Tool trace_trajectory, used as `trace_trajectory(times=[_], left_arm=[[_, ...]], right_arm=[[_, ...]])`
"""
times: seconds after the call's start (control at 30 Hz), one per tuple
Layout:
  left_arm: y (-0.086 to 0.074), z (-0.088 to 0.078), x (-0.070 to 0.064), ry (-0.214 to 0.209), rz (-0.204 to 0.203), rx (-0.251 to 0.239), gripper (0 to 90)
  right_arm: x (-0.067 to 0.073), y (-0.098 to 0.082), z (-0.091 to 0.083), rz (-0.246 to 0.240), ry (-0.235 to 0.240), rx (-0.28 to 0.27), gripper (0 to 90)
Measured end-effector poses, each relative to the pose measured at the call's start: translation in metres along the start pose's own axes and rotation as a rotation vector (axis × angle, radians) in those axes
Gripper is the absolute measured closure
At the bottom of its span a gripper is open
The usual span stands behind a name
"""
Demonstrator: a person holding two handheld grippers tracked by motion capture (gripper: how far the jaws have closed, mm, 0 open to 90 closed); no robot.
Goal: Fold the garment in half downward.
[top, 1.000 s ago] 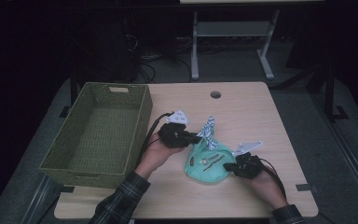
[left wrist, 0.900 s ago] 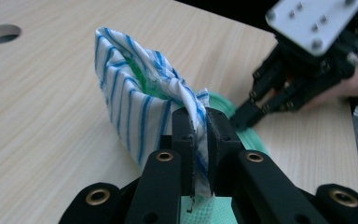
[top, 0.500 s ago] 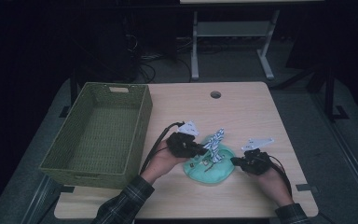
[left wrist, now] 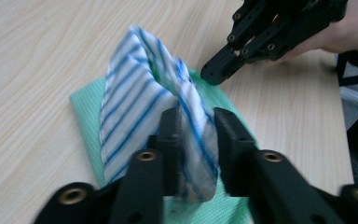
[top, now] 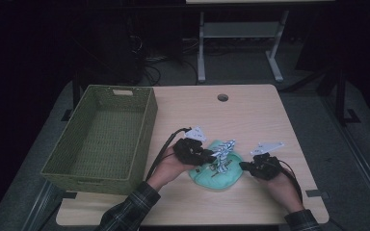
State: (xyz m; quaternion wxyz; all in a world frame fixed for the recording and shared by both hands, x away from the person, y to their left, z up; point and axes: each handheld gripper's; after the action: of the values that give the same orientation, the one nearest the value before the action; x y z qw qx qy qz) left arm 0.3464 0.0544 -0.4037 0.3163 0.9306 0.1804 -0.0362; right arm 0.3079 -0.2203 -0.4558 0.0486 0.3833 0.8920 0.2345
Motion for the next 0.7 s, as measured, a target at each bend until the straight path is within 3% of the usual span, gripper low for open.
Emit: trace_trajectory(times=[0.23,0.3,0.47,0.53,0.7], left_arm=[[0.006,-0.011,-0.001,-0.022,-0.006,-0.055,61.2],[0.010,-0.012,0.000,-0.016,-0.006,-0.058,65.8],[0.019,-0.004,0.009,0.017,-0.003,-0.032,87.4],[0.022,0.002,0.013,0.044,-0.012,-0.012,89.5],[0.029,0.020,0.018,0.024,-0.019,0.010,89.6]], right_arm=[[-0.004,-0.003,-0.003,0.017,-0.008,-0.004,90.0],[-0.006,-0.004,-0.003,0.019,-0.012,-0.005,90.0],[-0.009,-0.008,-0.005,0.027,-0.022,-0.005,90.0],[-0.010,-0.009,-0.006,0.030,-0.025,-0.006,90.0],[-0.014,-0.012,-0.008,0.042,-0.034,-0.005,90.0]])
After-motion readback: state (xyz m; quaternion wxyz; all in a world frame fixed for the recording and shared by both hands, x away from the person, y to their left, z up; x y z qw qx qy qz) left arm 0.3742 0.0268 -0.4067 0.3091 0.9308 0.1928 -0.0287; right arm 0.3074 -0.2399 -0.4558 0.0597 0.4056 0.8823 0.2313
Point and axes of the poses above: each handheld gripper's, and its own axes: z roughly forward along the jaws, y roughly out of its top, x roughly to its left, and after that the axes turned 15 degrees about x, right-handed
